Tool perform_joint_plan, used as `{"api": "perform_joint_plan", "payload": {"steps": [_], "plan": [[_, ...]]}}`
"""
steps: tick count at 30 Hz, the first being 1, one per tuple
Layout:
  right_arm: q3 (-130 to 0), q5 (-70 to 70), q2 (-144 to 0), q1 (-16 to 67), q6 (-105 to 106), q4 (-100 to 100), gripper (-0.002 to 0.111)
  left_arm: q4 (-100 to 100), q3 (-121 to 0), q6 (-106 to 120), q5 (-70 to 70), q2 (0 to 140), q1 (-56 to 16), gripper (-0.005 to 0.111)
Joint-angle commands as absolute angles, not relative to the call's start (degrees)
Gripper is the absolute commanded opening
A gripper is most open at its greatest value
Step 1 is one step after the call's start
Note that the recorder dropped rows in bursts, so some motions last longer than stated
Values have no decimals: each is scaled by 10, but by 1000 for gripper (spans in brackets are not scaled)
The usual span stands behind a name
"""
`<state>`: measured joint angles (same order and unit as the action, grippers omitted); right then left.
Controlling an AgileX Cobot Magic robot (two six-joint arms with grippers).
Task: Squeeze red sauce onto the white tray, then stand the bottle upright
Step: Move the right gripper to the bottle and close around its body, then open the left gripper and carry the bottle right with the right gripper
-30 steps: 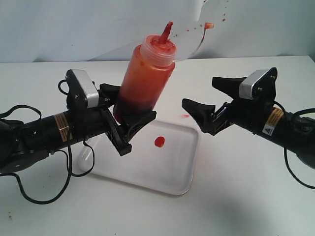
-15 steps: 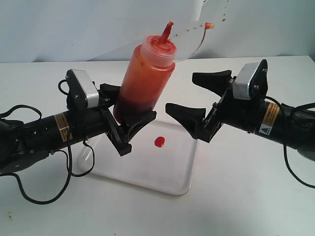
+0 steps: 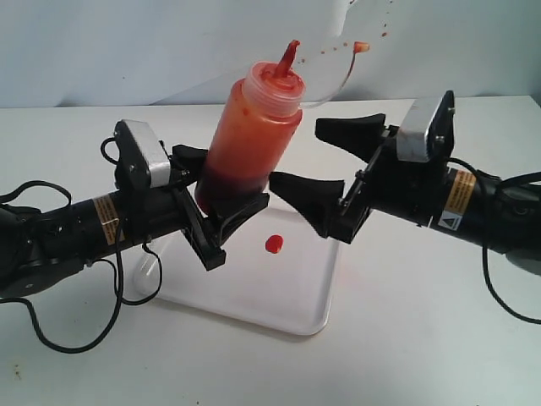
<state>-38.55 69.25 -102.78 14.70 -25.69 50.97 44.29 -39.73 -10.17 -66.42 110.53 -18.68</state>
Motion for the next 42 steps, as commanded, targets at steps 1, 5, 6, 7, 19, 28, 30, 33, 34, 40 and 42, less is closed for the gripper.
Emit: {"api": "perform_joint_plan", "payload": {"steps": [1,5,6,7,19,28,30,33,34,40,42], "plan": [[-388,700,-1023,185,-236,477,105,440,-403,-108,-700,1101,-186,0],[-388,700,-1023,201,-227,465,105,448,-403,-108,-700,1101,-186,0],[-388,700,-1023,201,-227,465,105,454,-403,-108,-700,1101,-186,0],[-388,700,-1023,201,-227,465,105,457,-403,-108,-700,1101,-186,0],[-388,700,-1023,201,-226,460,105,485,-403,-119,-700,1101,-186,0],[-388,700,-1023,247,-214,428,105,490,-403,-135,-700,1101,-186,0],[-388,700,-1023,247,-213,424,105,491,-403,-135,-700,1101,-186,0],[-388,700,-1023,247,-214,417,104,500,-403,-135,-700,1101,-186,0],[-388,700,-1023,247,-214,412,103,500,-403,-135,-700,1101,-187,0],[-388,700,-1023,247,-214,406,88,519,-409,-142,-700,1101,-189,0],[-388,700,-1023,247,-214,406,78,551,-418,-156,-700,1101,-189,0]]}}
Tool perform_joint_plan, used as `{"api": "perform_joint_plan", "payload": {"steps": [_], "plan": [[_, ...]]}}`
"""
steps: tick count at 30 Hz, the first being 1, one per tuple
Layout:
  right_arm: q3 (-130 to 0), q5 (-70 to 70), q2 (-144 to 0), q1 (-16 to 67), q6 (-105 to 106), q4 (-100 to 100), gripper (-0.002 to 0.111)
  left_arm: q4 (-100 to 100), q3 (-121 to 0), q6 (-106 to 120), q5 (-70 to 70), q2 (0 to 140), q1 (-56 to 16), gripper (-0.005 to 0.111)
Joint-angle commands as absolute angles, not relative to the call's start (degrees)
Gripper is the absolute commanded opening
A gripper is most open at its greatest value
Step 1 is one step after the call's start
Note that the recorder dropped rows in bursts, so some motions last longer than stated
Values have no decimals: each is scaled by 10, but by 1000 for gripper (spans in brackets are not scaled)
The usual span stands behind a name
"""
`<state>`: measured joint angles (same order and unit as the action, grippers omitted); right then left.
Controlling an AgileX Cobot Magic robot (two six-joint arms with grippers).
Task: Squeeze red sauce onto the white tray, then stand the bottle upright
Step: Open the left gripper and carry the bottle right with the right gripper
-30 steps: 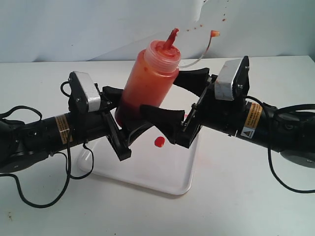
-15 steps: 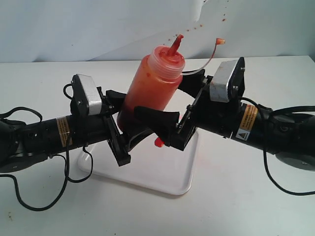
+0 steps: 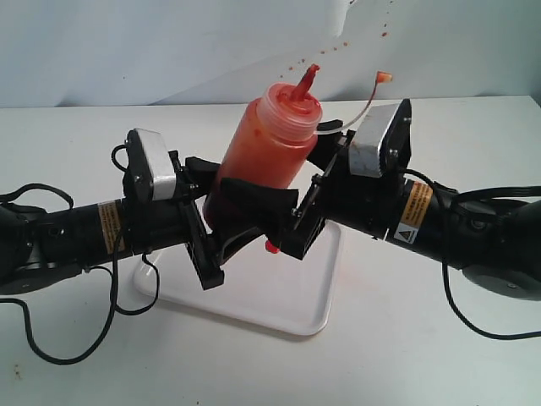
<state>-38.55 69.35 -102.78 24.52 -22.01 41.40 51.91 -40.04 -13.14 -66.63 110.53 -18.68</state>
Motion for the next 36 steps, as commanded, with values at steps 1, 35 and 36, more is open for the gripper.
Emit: {"api": "perform_joint_plan", "payload": {"steps": [1,35,36], "plan": [[-388,700,-1023,247,-214,406,73,567,-423,-164,-700,1101,-189,0],[-388,700,-1023,247,-215,434,0,562,-436,-200,-693,1101,-189,104],[-388,700,-1023,247,-215,434,0,562,-436,-200,-693,1101,-189,104]]}}
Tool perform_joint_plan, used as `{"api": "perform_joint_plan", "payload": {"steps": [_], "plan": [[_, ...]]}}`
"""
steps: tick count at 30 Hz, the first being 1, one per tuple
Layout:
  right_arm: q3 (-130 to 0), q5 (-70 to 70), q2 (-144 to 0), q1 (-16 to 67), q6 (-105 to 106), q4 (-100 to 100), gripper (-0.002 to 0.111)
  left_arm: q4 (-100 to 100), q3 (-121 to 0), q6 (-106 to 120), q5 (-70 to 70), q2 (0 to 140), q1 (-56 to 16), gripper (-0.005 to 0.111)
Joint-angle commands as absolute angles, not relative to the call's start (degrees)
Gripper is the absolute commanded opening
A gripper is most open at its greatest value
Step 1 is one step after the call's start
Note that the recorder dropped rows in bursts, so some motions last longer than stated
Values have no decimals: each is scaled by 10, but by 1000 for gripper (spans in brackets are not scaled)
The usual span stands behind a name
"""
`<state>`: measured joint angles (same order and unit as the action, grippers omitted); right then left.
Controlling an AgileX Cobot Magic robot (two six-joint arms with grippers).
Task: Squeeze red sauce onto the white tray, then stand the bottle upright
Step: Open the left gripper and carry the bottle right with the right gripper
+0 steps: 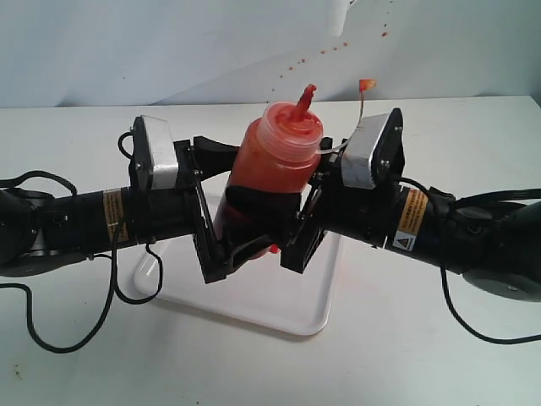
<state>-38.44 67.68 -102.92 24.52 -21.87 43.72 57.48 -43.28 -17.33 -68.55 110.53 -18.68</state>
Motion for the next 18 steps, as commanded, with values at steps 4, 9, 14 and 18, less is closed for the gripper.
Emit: {"api": "perform_joint_plan", "payload": {"steps": [4,9,14,18], "plan": [[-388,700,-1023,247,-215,433,0,562,-436,-200,-693,1101,-189,104],[-388,700,-1023,246,-189,384,0,562,-436,-200,-692,1101,-189,104],[-388,687,-1023,246,-159,271,0,562,-436,-199,-689,1101,-189,104],[-388,687,-1023,246,-111,174,0,562,-436,-199,-676,1101,-189,104]]}}
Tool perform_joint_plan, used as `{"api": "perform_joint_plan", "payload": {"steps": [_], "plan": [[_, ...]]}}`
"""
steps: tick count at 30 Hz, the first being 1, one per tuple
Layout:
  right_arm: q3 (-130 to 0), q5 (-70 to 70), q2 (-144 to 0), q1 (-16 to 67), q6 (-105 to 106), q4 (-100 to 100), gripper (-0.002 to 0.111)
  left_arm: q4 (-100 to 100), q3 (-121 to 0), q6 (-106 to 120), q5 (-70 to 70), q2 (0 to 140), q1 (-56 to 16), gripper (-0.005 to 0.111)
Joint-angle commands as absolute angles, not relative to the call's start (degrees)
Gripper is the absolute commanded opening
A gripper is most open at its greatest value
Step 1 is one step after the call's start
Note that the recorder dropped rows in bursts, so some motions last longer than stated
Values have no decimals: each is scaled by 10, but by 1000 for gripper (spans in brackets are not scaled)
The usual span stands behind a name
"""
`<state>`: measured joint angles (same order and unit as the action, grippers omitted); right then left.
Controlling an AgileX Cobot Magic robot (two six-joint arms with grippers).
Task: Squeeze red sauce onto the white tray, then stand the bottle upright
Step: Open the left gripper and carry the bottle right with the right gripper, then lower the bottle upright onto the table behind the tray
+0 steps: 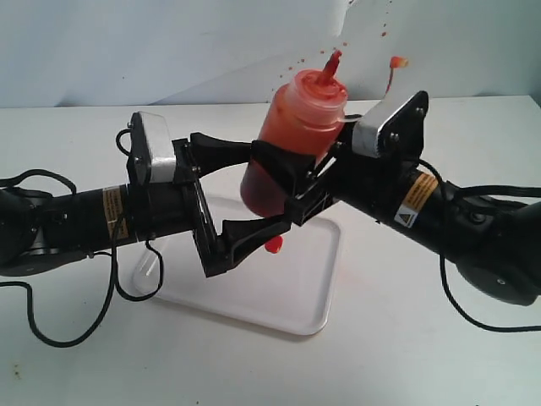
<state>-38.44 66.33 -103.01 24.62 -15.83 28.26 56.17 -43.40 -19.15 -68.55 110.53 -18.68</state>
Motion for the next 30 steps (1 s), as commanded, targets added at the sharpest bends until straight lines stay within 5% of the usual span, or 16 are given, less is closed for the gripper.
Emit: {"api": "perform_joint_plan", "payload": {"steps": [1,7,16,30], "plan": [[-388,687,-1023,246,-93,153,0,562,-436,-197,-664,1101,-189,104],[-394,673,-1023,246,-34,95,0,490,-436,-193,-586,1101,-187,104],[-551,465,-1035,246,-30,103,0,438,-435,-179,-550,1101,-124,104],[-746,363,-1211,241,-36,97,0,455,-434,-203,-537,1101,-23,104]]}}
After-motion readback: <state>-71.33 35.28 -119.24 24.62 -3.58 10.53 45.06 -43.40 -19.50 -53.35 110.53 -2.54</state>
